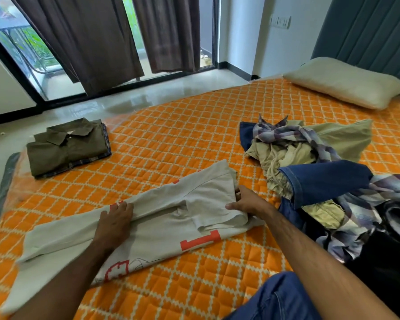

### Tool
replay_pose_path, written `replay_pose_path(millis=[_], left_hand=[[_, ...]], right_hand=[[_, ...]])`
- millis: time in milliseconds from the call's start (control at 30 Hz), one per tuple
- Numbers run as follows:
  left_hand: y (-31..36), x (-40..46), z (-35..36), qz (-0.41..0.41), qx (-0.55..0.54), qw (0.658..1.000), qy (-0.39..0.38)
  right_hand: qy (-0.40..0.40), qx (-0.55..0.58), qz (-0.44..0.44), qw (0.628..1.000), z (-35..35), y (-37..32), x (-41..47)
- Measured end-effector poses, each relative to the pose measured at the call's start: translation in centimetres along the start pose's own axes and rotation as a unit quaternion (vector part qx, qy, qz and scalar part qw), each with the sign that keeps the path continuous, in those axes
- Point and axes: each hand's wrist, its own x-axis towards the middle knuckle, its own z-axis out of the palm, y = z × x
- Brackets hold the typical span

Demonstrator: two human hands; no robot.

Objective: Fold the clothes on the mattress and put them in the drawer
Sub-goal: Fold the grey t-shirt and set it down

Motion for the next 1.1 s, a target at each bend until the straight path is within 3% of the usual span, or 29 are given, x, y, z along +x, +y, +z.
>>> replay_pose_path(millis=[67,133,233,367,633,833,900,967,1033,1100], left_hand=[[-1.4,-0.6,-0.1,0.004,-0.027,0.999,0.019],[-2.0,-1.0,-0.4,0.035,-0.040,0.998,0.026],[-2.7,-1.6,-0.3,0.089,0.001,0.995,0.048],[-5.5,-3.0,0.0,0.087,0.037,0.994,0.059],[-12.7,-7.3,0.8,0.074,0.052,0.994,0.057],[-15.5,-8.0,1.3,0.164,-0.029,0.986,0.015],[-16.3,-7.9,2.0,0.100,-0.091,0.991,-0.009],[-17.6,-7.8,2.6,-0.038,-0.173,0.984,0.030],[-18.8,-7.7,2.9,-0.204,-0.232,0.946,0.097],[-20.0,-7.9,3.6,-0.340,-0.334,0.872,0.110]], right_hand=[[0.036,-0.015,0.015,0.999,0.4,0.0,0.3],[0.118,-0.136,0.005,0.984,1.3,0.4,0.5],[0.232,-0.354,-0.073,0.903,4.9,0.6,-0.3],[0.129,-0.412,-0.192,0.881,11.9,-0.8,-0.6],[0.106,-0.411,-0.313,0.850,20.8,-7.6,1.5],[0.061,-0.464,-0.368,0.803,26.3,-11.1,3.5],[0.038,-0.457,-0.357,0.814,26.9,-11.8,3.8],[0.004,-0.459,-0.357,0.813,27.4,-12.6,4.1],[-0.020,-0.442,-0.360,0.821,27.5,-13.1,4.3],[-0.034,-0.399,-0.362,0.842,28.2,-13.9,4.7]])
